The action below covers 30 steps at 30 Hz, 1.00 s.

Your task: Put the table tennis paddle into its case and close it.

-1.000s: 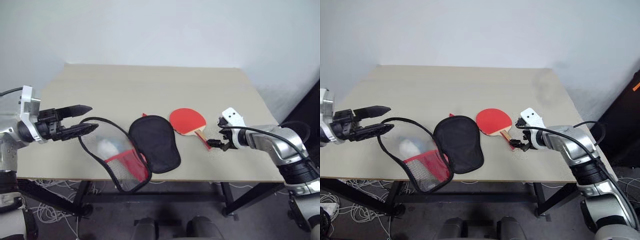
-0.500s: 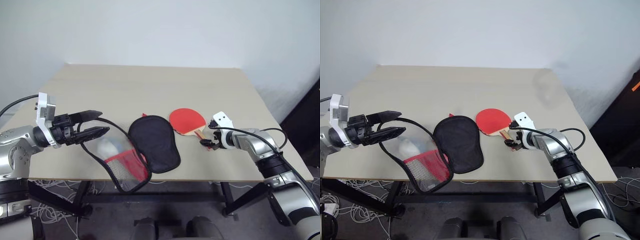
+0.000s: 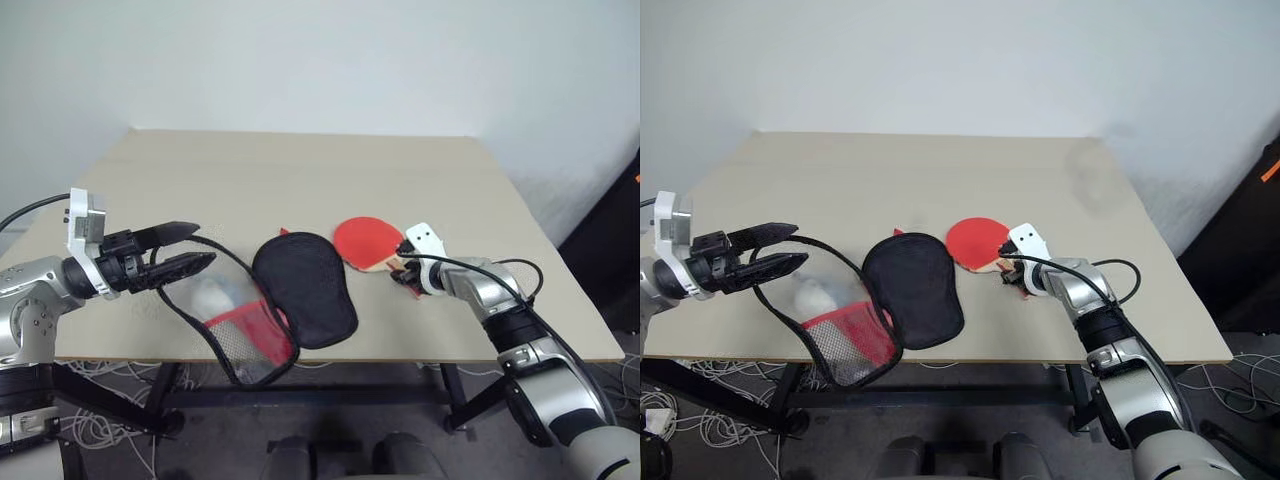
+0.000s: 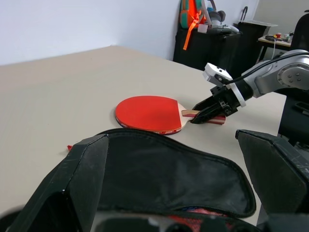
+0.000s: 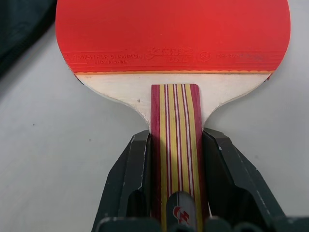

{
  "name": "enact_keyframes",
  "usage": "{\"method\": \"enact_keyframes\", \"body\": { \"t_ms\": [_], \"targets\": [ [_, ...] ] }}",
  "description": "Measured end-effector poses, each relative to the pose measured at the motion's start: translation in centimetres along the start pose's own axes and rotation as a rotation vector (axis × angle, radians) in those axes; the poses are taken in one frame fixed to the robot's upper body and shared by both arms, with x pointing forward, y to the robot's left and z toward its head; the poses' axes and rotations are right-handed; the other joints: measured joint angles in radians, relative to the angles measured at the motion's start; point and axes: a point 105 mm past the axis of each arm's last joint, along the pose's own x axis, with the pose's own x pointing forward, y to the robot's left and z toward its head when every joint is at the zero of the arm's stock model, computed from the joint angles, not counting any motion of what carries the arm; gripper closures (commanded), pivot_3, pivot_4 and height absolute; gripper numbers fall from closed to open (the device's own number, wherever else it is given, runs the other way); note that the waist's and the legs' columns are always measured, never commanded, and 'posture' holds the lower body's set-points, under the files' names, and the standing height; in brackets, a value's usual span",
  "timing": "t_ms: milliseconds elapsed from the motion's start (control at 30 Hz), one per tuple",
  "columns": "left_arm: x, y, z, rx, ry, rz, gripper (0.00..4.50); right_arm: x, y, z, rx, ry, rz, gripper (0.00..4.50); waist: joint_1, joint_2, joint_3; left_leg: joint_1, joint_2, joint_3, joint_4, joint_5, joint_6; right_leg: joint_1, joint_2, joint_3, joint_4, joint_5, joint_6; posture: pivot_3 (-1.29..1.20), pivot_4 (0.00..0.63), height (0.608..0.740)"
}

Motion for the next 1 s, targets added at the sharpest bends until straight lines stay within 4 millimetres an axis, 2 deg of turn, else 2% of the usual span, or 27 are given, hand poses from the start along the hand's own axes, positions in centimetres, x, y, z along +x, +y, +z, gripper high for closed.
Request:
{"method": "enact_keyframes", "body": {
  "t_ms": [200,267,367,400,467,533,700,800,900,1000],
  "targets": [
    [-0.3,0.2,-0.1,-0.004,-0.001,0.024,0.00,-0.2,-1.8,0.7,0.094,-0.056,-0.109,3.38,0.001,0.000,0.000,-0.001,0.000,0.000,0.000,0.000,0.000,-0.001,0.000,0.001,0.000,0.000,0.000,0.00,0.000,0.740],
    [-0.4,0.2,-0.2,-0.007,-0.001,0.030,0.00,-0.7,-1.6,1.7,0.086,-0.097,-0.106,3.38,0.001,0.000,0.000,-0.004,0.000,0.001,-0.001,0.000,0.000,-0.004,0.000,0.001,0.000,0.000,0.000,0.00,0.000,0.740],
    [-0.4,0.2,-0.2,-0.007,0.000,0.031,0.00,-1.6,1.6,4.5,0.060,-0.187,0.001,3.38,-0.007,0.000,0.000,-0.006,0.001,0.001,-0.001,0.000,0.000,-0.009,0.002,0.004,0.002,0.001,0.000,0.00,0.000,0.740],
    [-0.4,0.2,-0.2,-0.006,0.000,0.031,0.00,-1.9,3.3,5.5,0.051,-0.215,0.052,3.38,-0.012,0.000,0.000,-0.007,0.001,0.001,-0.002,0.000,0.000,-0.010,0.002,0.004,0.002,0.001,0.000,0.00,0.000,0.740],
    [-0.4,0.2,-0.2,-0.007,0.000,0.031,0.00,-2.4,6.1,6.1,0.053,-0.233,0.129,3.38,-0.014,0.000,0.000,-0.008,0.002,0.001,-0.002,0.000,0.000,-0.011,0.003,0.003,0.002,0.001,0.000,0.00,0.000,0.740],
    [-0.4,0.2,-0.2,-0.006,0.000,0.031,0.00,-2.5,7.9,6.1,0.064,-0.220,0.175,3.38,-0.014,0.000,0.000,-0.012,0.002,0.001,0.001,0.000,0.000,-0.014,0.002,0.003,0.002,0.002,0.000,0.00,0.000,0.740],
    [-0.5,0.3,-0.3,-0.011,0.000,0.037,0.00,-2.9,10.7,5.5,0.105,-0.174,0.231,3.38,-0.013,0.000,0.000,-0.016,0.001,0.001,0.005,0.000,0.000,-0.015,0.001,0.002,0.001,0.004,0.002,0.00,0.000,0.740],
    [-0.6,0.3,-0.3,-0.011,0.000,0.038,0.00,-2.8,11.6,4.8,0.126,-0.146,0.238,3.38,-0.013,0.000,0.000,-0.015,0.001,0.001,0.005,0.000,0.000,-0.015,0.001,0.002,0.002,0.004,0.002,0.00,0.000,0.740],
    [-0.6,0.3,-0.4,-0.012,0.000,0.039,0.00,-2.3,12.4,3.3,0.143,-0.089,0.247,3.38,-0.014,0.000,0.000,-0.015,0.001,0.001,0.005,0.000,0.000,-0.015,0.001,0.002,0.001,0.004,0.002,0.00,0.000,0.740],
    [-0.6,0.3,-0.4,-0.013,0.000,0.039,0.00,-2.1,12.9,3.0,0.138,-0.068,0.254,3.38,-0.014,0.000,0.000,-0.015,0.001,0.001,0.005,0.000,0.000,-0.016,0.001,0.002,0.002,0.004,0.002,0.00,0.000,0.740]
  ]
}}
